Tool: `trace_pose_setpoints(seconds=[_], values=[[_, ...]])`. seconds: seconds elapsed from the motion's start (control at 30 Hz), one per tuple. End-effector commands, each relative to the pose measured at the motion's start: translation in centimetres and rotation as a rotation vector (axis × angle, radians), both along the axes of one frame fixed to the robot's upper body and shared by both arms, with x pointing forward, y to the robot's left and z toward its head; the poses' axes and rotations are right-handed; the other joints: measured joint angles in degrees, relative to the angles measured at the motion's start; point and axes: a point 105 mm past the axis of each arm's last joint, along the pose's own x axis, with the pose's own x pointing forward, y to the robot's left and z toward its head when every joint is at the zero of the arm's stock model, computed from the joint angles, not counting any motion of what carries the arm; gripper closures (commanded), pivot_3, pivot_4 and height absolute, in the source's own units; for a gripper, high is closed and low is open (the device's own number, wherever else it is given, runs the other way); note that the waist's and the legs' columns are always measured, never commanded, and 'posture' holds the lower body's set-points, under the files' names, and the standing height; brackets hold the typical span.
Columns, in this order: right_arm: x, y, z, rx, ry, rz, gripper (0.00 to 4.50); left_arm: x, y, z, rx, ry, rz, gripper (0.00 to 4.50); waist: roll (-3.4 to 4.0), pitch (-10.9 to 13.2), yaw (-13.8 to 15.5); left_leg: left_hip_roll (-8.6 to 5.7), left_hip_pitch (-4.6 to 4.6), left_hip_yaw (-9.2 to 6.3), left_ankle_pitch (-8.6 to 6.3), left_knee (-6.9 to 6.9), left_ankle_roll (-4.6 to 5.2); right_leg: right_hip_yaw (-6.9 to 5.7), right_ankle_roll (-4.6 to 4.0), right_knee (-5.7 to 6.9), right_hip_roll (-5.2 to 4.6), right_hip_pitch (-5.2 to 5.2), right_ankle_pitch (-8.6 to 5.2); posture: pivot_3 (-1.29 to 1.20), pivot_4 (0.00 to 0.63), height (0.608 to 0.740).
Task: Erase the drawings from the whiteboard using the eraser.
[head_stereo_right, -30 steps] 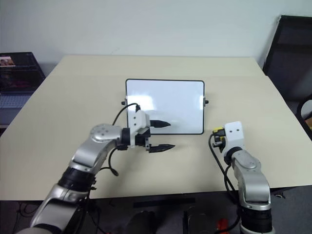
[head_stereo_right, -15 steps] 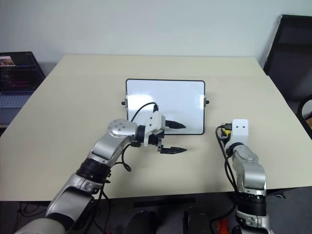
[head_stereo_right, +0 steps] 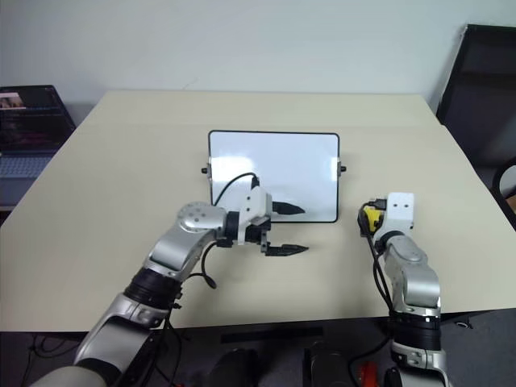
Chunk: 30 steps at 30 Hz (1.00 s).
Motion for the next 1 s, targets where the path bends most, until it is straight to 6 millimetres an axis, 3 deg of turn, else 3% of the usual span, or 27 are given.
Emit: trace_pose_setpoints(seconds=[0.03,0.13,0.27,0.33,0.47,0.57,0.67,0.8,1.0], values=[[-0.3,0.7,4.2,-0.027,-0.163,0.038,0.03,0.5,1.3,1.9,-0.076,-0.035,0.089,0.0,0.0,0.0,-0.01,0.01,0.0,-0.03,0.0,0.0,0.0,-0.01,0.0,0.0,0.0,0.0,0.0,0.0,0.15,0.74],[-2.5,3.0,6.1,-0.07,-0.287,0.135,0.03,1.5,4.2,3.0,-0.206,-0.027,0.313,0.0,0.02,-0.01,-0.04,0.07,0.02,-0.1,-0.01,-0.02,0.0,0.0,0.0,0.0,0.0,0.0,0.0,0.0,0.15,0.74],[-5.3,4.2,4.9,-0.054,-0.328,0.168,0.03,2.0,9.1,3.9,-0.394,-0.009,0.671,0.0,-0.01,-0.02,0.09,0.1,-0.07,-0.26,-0.02,-0.02,-0.01,-0.04,0.03,-0.03,-0.06,-0.01,-0.03,0.0,0.15,0.74],[-5.9,3.7,4.3,-0.065,-0.331,0.168,0.03,1.7,9.3,3.7,-0.425,0.003,0.739,0.0,-0.01,-0.02,0.11,0.06,-0.05,-0.24,-0.02,-0.01,-0.01,-0.05,0.04,-0.03,-0.12,0.0,-0.03,0.0,0.15,0.74],[-9.1,3.3,1.5,-0.035,-0.335,0.121,0.03,-2.4,15.1,-0.3,-0.376,-0.048,1.079,0.0,-0.08,-0.21,-0.05,0.0,0.1,-0.12,-0.07,-0.02,0.03,0.02,0.15,-0.1,-0.25,0.15,-0.02,0.0,0.15,0.74],[-9.7,1.6,0.6,-0.036,-0.341,0.095,0.03,-3.7,14.8,-1.2,-0.364,-0.064,1.157,0.0,-0.1,-0.05,0.14,0.13,0.14,-0.17,-0.13,-0.03,0.0,0.06,0.0,-0.02,-0.38,0.09,-0.11,0.0,0.15,0.74],[-10.4,1.7,-1.3,-0.027,-0.295,0.098,0.03,-5.2,15.8,-2.4,-0.336,-0.057,1.241,0.0,-0.18,-0.15,0.55,0.1,0.19,-0.14,0.0,0.07,0.16,0.05,-0.09,-0.02,-0.4,0.19,-0.14,0.0,0.15,0.74],[-10.7,2.0,-0.9,-0.022,-0.302,0.116,0.03,-6.3,16.4,-3.1,-0.302,-0.063,1.288,0.0,-0.13,-0.13,0.53,0.09,0.52,-0.03,0.01,0.07,0.18,0.17,-0.32,-0.04,-0.5,0.48,-0.27,0.0,0.15,0.74],[-10.4,2.2,-0.8,-0.034,-0.272,0.154,0.03,-5.9,16.3,-3.8,-0.305,-0.055,1.321,0.0,-0.14,-0.14,0.6,0.11,0.51,-0.03,0.0,0.02,0.17,0.1,-0.43,-0.08,-0.49,0.47,-0.37,0.0,0.15,0.74]])
